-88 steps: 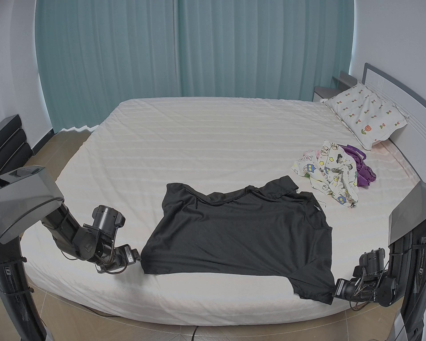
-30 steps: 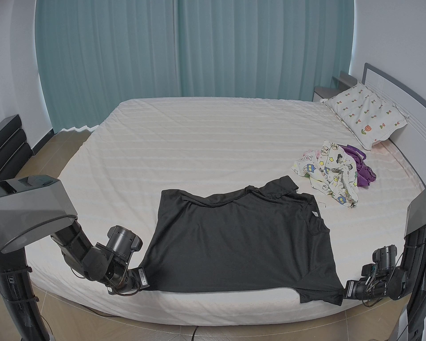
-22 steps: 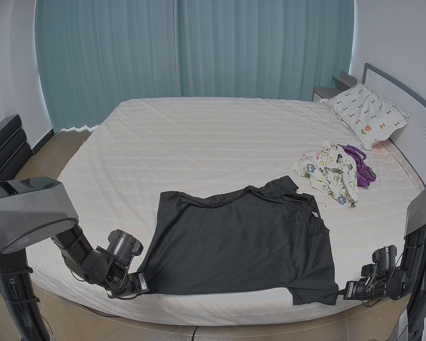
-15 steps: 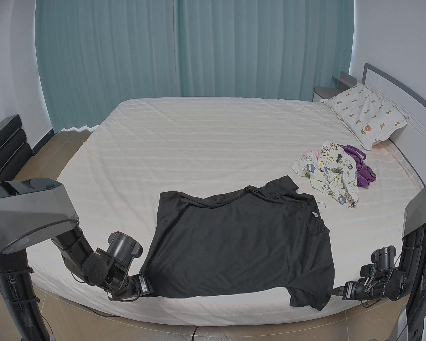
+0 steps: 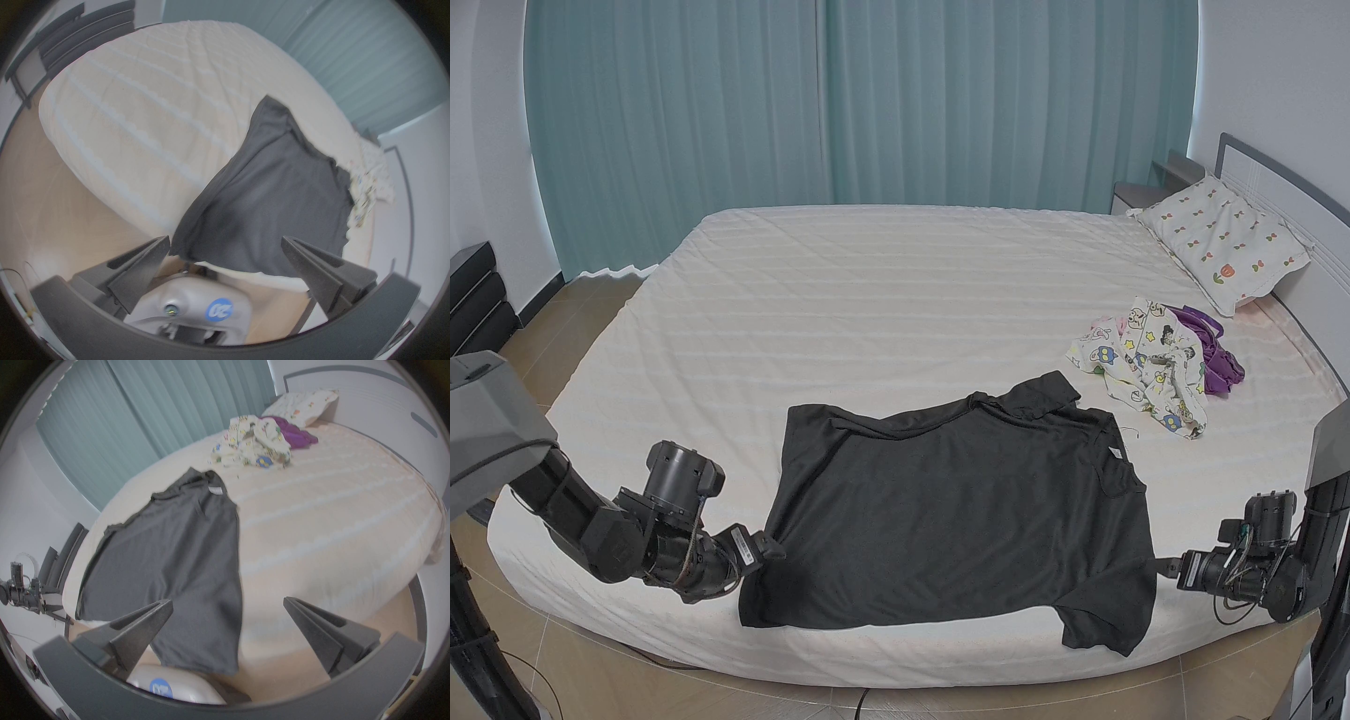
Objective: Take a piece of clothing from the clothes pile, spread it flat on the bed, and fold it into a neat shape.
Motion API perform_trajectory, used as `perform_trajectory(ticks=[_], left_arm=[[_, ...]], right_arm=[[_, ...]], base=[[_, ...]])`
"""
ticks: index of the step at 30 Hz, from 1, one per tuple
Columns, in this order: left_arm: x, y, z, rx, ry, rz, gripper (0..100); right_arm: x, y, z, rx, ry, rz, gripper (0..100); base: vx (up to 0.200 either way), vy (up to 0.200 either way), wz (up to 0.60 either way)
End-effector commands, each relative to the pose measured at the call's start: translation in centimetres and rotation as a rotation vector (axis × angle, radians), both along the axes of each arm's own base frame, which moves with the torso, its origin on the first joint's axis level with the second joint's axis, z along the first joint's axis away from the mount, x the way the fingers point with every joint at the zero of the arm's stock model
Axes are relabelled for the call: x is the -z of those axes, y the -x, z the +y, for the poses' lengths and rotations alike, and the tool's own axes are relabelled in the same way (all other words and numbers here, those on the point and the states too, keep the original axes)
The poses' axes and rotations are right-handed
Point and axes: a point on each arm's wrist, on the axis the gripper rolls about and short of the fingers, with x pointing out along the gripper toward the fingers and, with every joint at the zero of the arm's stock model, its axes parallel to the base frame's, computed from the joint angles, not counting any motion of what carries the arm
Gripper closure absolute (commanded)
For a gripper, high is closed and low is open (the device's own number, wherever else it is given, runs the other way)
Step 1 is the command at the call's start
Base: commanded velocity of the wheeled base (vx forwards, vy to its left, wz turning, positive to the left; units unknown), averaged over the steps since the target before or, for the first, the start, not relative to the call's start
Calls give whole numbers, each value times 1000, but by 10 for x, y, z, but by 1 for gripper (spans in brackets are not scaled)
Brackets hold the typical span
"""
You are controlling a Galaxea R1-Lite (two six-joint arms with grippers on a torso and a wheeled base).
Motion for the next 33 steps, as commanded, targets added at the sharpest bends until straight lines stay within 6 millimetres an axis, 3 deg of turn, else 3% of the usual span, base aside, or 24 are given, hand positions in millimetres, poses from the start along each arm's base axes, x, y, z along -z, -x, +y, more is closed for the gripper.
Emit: perform_trajectory(ticks=[1, 19, 28, 33], left_arm=[[-31, -6, 6, -89, 120, -142, 0], [-3, -19, 17, -108, 158, -62, 0], [-1, -21, 14, -134, 181, -48, 0], [-1, -22, 13, -143, 189, -44, 0]], right_arm=[[-20, -32, 1, 18, -34, -165, 0], [-12, -53, 17, 103, -258, -147, 0], [-12, -53, 22, 90, -264, -143, 0], [-12, -53, 23, 87, -264, -144, 0]], base=[[200, 0, 0], [200, 0, 0], [0, 0, 0], [0, -200, 0]])
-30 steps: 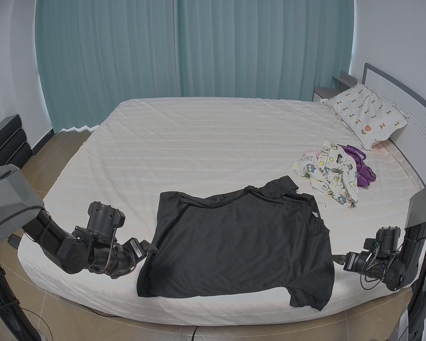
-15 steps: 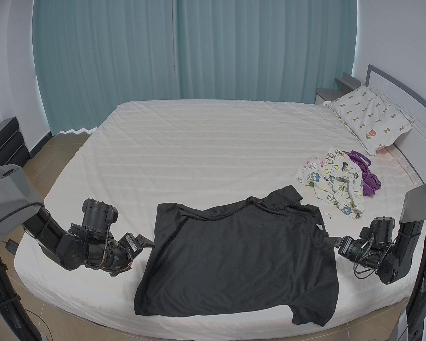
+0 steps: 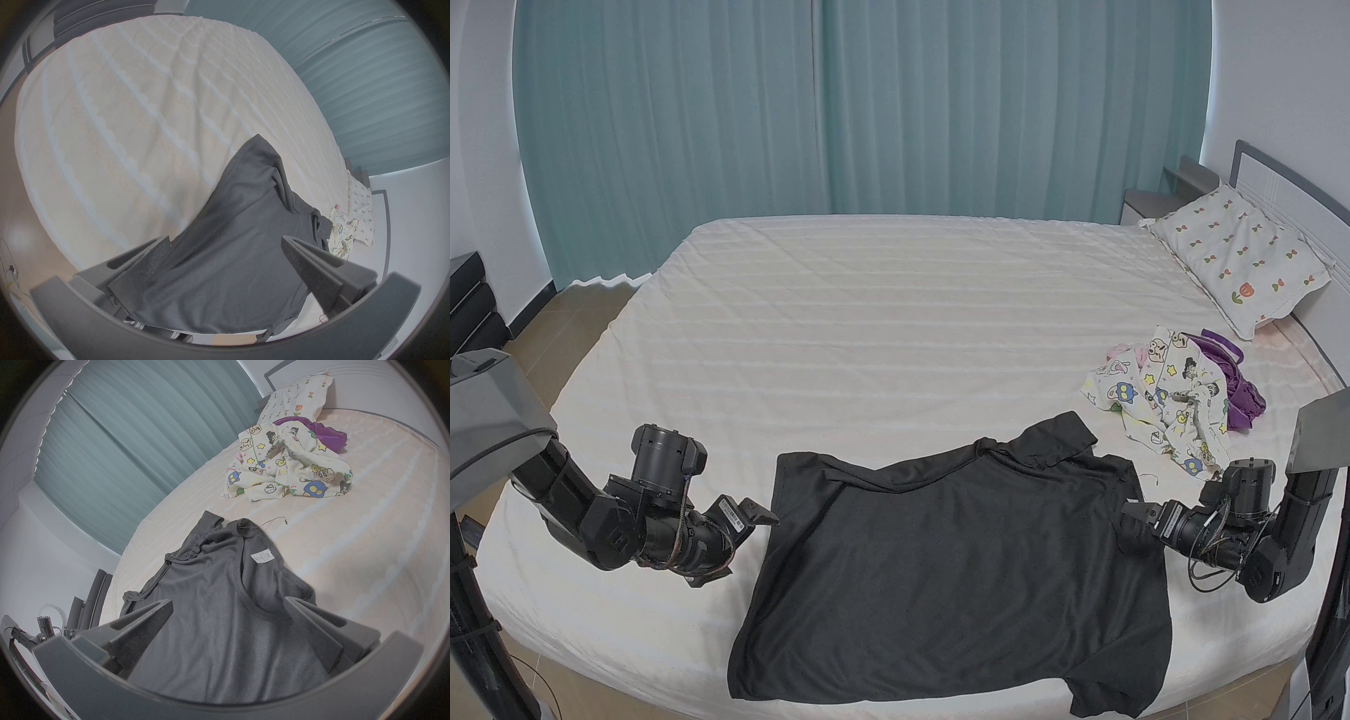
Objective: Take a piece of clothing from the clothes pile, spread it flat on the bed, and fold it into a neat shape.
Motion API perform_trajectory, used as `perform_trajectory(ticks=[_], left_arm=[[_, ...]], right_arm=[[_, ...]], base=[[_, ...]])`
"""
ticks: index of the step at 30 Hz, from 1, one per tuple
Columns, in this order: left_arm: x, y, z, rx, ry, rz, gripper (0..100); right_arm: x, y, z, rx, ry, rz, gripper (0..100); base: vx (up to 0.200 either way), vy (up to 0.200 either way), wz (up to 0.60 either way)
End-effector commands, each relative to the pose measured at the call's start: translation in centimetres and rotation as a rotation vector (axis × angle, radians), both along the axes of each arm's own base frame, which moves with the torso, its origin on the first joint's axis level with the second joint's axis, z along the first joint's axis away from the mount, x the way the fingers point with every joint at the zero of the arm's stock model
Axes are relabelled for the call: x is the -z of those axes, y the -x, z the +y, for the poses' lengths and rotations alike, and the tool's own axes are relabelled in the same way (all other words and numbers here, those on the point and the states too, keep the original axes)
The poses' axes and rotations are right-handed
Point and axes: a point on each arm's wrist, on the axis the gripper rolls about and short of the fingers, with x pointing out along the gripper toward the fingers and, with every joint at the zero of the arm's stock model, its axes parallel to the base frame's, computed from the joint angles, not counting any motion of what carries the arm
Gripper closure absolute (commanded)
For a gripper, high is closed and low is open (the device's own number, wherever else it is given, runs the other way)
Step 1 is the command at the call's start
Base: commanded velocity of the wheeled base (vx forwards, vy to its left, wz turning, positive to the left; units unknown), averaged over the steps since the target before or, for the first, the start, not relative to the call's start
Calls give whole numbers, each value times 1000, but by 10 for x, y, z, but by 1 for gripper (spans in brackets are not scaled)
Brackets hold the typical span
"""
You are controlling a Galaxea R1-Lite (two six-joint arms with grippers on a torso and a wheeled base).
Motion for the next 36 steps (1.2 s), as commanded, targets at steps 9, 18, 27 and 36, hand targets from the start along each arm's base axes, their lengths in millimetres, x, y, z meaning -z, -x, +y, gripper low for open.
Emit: perform_trajectory(ticks=[9, 18, 27, 36], left_arm=[[2, -1, -2, -3, 0, 2, 0], [-7, -42, 2, -106, -11, -92, 0], [18, -107, 10, -152, -155, -174, 0], [51, -158, 5, -161, -251, -236, 0]], right_arm=[[1, 0, 5, -9, -13, 5, 0], [1, 2, 13, -7, -54, 19, 0], [2, 3, 14, -12, -54, 27, 0], [3, 3, 16, -18, -54, 30, 0]], base=[[0, -156, 0], [0, 0, 0], [0, 0, 0], [0, 0, 0]])
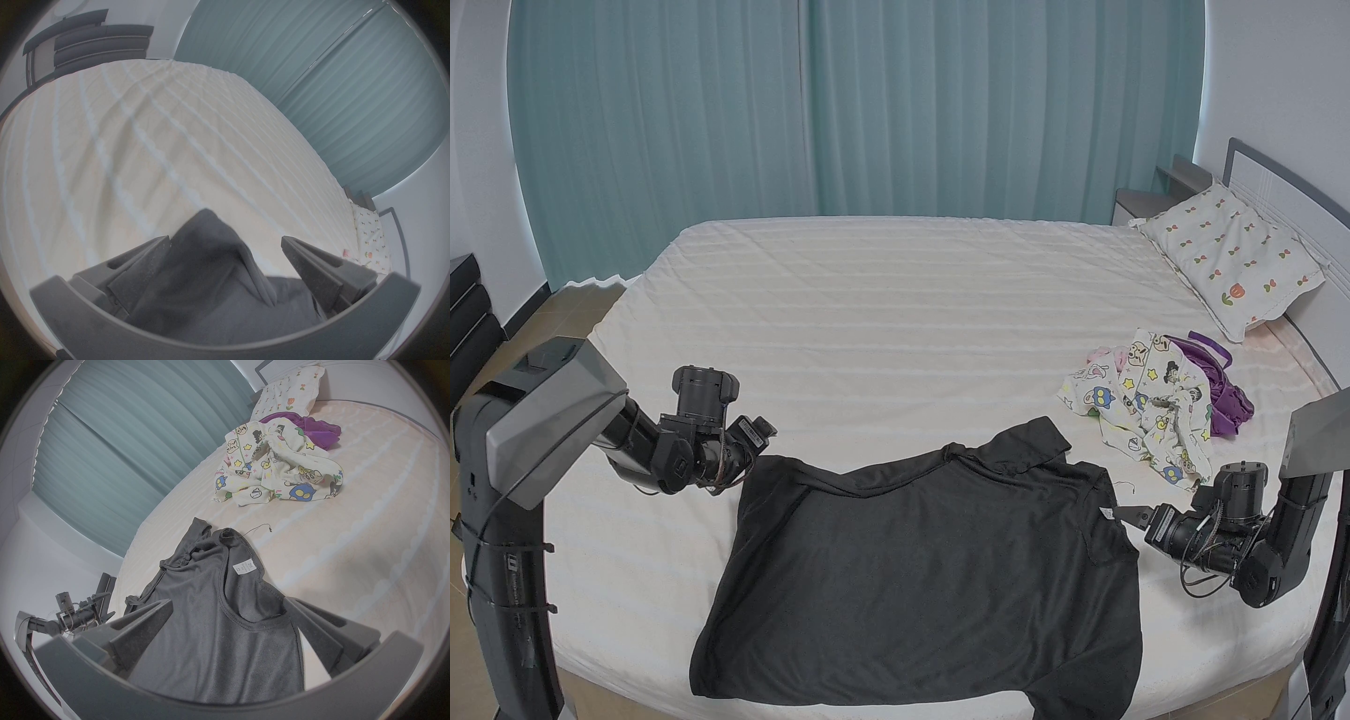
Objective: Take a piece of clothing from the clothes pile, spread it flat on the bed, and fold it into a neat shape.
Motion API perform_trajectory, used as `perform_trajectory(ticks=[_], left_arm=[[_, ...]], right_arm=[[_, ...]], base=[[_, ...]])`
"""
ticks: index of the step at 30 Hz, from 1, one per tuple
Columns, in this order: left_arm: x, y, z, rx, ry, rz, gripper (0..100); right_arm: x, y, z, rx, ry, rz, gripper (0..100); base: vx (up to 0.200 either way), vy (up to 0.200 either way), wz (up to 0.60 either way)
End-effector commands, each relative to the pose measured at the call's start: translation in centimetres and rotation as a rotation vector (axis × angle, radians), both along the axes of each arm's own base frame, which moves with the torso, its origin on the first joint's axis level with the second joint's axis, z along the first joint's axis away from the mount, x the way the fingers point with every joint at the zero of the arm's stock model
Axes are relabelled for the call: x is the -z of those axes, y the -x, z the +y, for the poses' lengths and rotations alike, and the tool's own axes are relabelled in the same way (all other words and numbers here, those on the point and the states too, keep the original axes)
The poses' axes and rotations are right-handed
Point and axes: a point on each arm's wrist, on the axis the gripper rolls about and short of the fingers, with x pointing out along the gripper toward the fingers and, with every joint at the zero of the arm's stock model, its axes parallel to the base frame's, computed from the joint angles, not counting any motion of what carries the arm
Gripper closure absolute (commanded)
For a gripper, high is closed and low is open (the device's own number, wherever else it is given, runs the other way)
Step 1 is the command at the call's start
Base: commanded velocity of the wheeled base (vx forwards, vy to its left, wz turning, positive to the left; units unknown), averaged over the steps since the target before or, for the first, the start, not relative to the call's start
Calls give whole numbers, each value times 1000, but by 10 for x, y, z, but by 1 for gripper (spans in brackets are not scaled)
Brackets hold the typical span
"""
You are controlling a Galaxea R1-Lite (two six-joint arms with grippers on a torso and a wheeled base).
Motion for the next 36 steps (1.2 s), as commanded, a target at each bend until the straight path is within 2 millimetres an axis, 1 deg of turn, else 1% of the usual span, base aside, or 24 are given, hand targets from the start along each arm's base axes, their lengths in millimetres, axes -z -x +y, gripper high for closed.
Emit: perform_trajectory(ticks=[1, 10, 16, 17, 21, 22, 23, 24, 26, 27, 29, 30, 36], left_arm=[[44, -34, 0, -27, -62, 7, 0], [59, -49, -5, -22, -61, -7, 0], [63, -55, -6, -21, -58, -18, 0], [62, -56, -6, -24, -57, -22, 100], [59, -56, -3, -39, -49, -28, 100], [56, -57, -2, -60, -36, -38, 100], [56, -57, -2, -64, -33, -38, 100], [54, -59, 3, -106, -17, -48, 100], [54, -59, 3, -106, -17, -48, 100], [45, -60, 7, -155, 22, -71, 100], [37, -59, 9, -172, 39, -84, 100], [34, -59, 10, -178, 45, -88, 100], [32, -55, 11, -204, 52, -99, 100]], right_arm=[[2, 0, 1, -4, 0, 7, 0], [4, 0, 4, -12, 1, 13, 0], [3, -1, 5, -17, -7, 4, 0], [2, -2, 6, -10, -17, -2, 0], [-3, -9, 10, 7, -63, -24, 0], [-5, -17, 13, 10, -70, -45, 0], [-5, -19, 13, 10, -70, -51, 0], [-8, -28, 15, 7, -76, -77, 0], [-8, -28, 15, 7, -76, -77, 0], [-12, -47, 21, -6, -77, -100, 0], [-13, -64, 27, -11, -75, -95, 0], [-12, -75, 31, -2, -67, -96, 0], [-4, -132, 50, 37, -24, -84, 0]], base=[[0, 0, 0], [0, 0, 0], [0, 0, 0], [0, 0, 0], [0, 0, 0], [0, 0, 0], [0, 0, 0], [0, 0, 0], [0, 0, 0], [0, 0, 0], [0, 0, 0], [0, 0, 0], [0, 0, 0]])
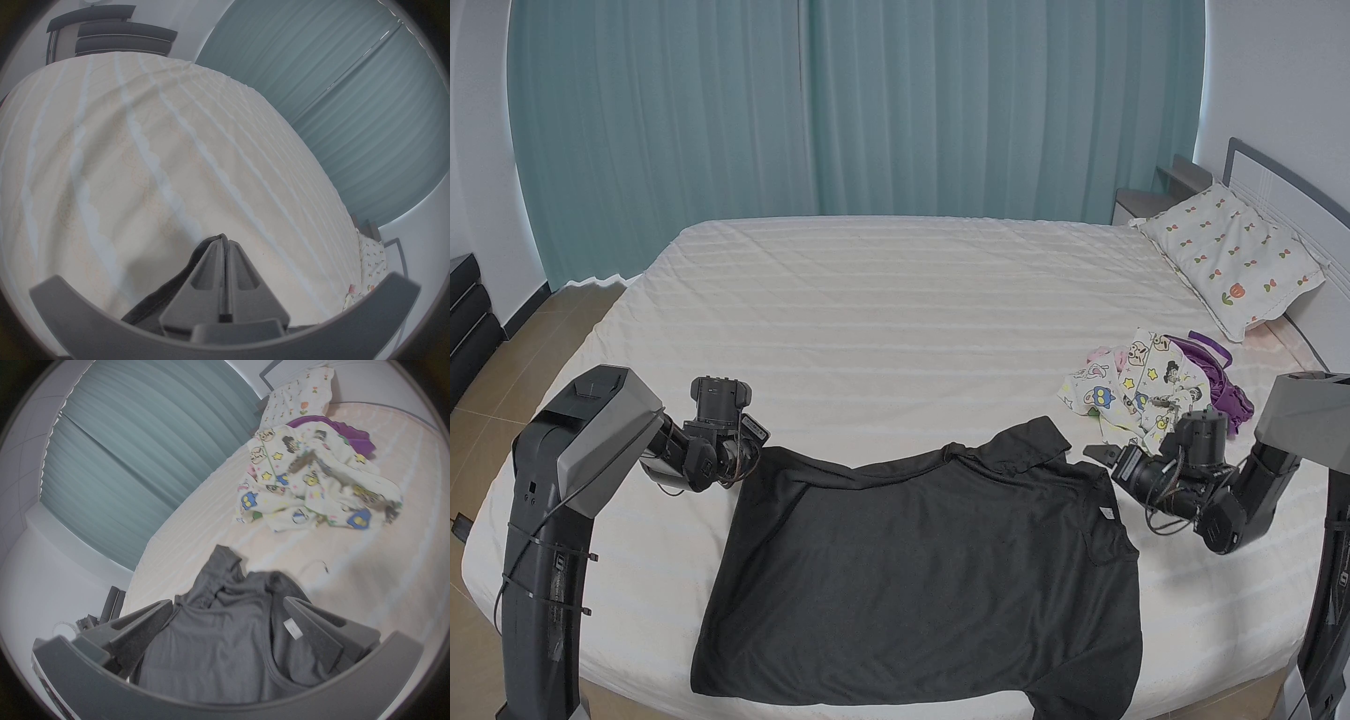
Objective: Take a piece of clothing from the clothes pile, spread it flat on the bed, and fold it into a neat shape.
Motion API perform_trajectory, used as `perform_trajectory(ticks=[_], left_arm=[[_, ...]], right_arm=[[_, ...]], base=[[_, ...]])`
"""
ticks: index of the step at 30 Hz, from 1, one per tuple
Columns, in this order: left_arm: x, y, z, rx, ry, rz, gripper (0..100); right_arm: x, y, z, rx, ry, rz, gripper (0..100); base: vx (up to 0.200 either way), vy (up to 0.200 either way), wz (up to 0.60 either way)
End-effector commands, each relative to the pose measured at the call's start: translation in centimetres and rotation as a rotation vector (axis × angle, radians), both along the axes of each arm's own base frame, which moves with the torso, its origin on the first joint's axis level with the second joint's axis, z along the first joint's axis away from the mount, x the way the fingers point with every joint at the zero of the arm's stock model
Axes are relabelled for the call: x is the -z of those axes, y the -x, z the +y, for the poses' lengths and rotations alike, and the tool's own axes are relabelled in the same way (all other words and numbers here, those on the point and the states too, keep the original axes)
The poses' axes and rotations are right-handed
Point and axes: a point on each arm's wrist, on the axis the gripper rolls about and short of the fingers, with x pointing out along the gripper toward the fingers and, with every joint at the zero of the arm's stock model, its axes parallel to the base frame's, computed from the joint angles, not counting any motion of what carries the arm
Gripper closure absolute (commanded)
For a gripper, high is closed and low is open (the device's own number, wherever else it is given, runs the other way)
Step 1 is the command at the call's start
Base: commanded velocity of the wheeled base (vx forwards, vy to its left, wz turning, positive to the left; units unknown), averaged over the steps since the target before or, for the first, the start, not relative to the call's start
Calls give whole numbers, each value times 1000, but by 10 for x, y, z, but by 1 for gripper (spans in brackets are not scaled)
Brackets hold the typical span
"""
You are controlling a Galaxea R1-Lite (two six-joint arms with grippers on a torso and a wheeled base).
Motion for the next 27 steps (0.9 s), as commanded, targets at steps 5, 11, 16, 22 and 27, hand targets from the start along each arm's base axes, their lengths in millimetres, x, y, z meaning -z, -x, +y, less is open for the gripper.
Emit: perform_trajectory(ticks=[5, 11, 16, 22, 27], left_arm=[[-16, 4, 5, -58, 38, -50, 100], [-11, 8, 5, -58, 40, -30, 100], [-10, 13, 5, -55, 40, -16, 100], [-8, 14, 5, -53, 39, -10, 100], [-9, 14, 5, -53, 38, -9, 100]], right_arm=[[6, -81, 37, -2, 33, 19, 0], [20, -105, 53, -18, 55, 83, 0], [25, -118, 53, -2, 71, 124, 0], [41, -125, 62, 3, 92, 136, 0], [45, -139, 76, -5, 92, 114, 0]], base=[[0, 0, 0], [0, 0, 0], [0, 0, 0], [0, 0, 0], [0, 0, 0]])
